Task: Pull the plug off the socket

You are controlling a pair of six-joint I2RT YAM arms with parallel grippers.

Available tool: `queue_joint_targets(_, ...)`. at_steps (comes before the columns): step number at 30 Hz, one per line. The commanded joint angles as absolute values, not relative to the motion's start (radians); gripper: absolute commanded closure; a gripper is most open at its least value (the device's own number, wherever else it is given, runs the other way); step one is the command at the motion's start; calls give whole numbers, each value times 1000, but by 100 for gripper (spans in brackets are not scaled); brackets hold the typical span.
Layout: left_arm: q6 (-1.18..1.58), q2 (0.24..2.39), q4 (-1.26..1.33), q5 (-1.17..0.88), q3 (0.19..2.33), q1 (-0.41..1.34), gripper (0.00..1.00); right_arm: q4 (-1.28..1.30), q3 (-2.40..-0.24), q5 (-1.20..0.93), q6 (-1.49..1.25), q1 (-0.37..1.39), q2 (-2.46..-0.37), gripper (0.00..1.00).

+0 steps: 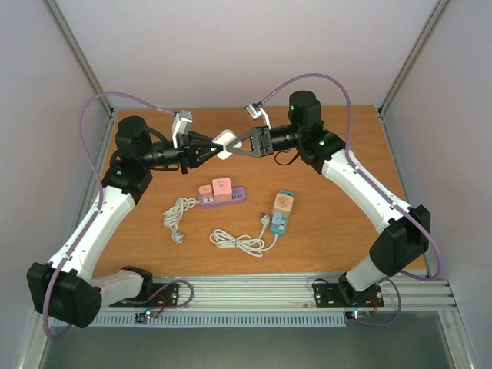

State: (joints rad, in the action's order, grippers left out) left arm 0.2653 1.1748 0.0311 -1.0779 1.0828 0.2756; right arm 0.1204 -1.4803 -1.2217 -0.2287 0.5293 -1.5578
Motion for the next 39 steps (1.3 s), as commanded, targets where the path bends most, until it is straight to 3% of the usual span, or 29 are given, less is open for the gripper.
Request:
queue_joint_targets(1, 274, 1211, -35, -1062, 1061, 281, 99, 172, -1587, -1284, -33, 586, -1480, 44)
queue_joint_targets(8, 255, 1211, -55, -1060, 1048, 281, 99, 270, -1654, -1246, 93, 597, -1486, 52)
queue_joint_targets(22, 176, 1206, -153, -1057, 1077, 282, 99, 300, -1679, -1193, 104, 597, -1487, 83)
queue_joint_targets(25, 125, 1207, -201, -1053, 1100, 280, 93, 306, -1677, -1187, 104, 597, -1483, 90)
queue_joint_targets(28, 108, 1204, -209, -1065, 1103, 278, 77, 311, -1677, -1187, 101, 597, -1483, 95)
queue_joint_targets(35, 171, 1203, -129, -1167, 1084, 224, 53, 317, -1666, -1195, 93, 596, -1481, 99)
queue_joint_targets(39, 204, 1181, -63, -1203, 1053, 214, 53, 313, -1649, -1200, 95, 594, -1476, 99)
